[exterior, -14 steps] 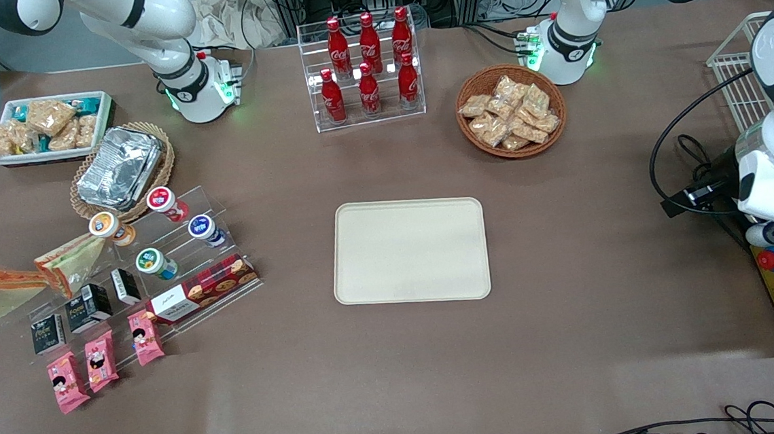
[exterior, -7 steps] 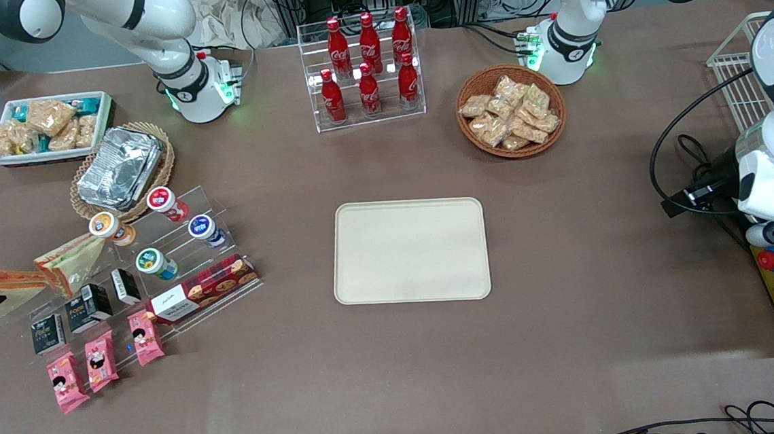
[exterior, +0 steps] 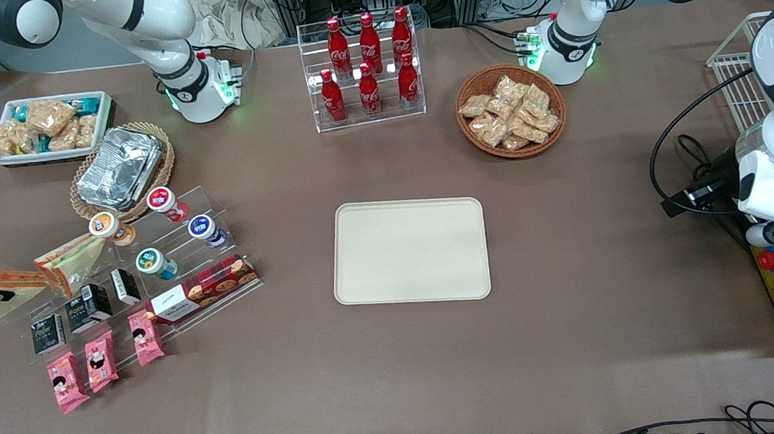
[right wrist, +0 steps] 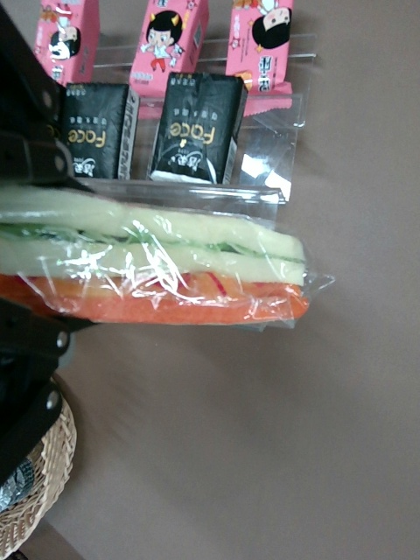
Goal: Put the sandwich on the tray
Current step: 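Lift the wrapped sandwich up out of the rack with the right gripper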
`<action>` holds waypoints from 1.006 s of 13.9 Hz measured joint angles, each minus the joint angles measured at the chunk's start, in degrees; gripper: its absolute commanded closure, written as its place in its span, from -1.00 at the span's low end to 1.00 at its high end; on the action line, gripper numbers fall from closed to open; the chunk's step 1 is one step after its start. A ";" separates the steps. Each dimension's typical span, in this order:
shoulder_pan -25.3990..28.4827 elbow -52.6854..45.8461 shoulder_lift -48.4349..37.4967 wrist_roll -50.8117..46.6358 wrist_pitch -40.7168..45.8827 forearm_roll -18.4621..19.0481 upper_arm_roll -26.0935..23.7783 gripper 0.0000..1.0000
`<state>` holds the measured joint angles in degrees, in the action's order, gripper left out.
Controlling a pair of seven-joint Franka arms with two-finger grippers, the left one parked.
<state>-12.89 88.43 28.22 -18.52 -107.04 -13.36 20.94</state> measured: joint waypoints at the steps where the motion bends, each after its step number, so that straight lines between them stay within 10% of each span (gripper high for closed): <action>1: 0.00 0.00 -0.03 0.18 -0.04 -0.01 -0.01 0.08; 14: 8.15 -3.25 -6.84 7.32 3.74 4.79 -0.63 0.07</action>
<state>-4.74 85.18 21.39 -11.20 -103.30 -8.58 20.30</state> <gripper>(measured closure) 0.529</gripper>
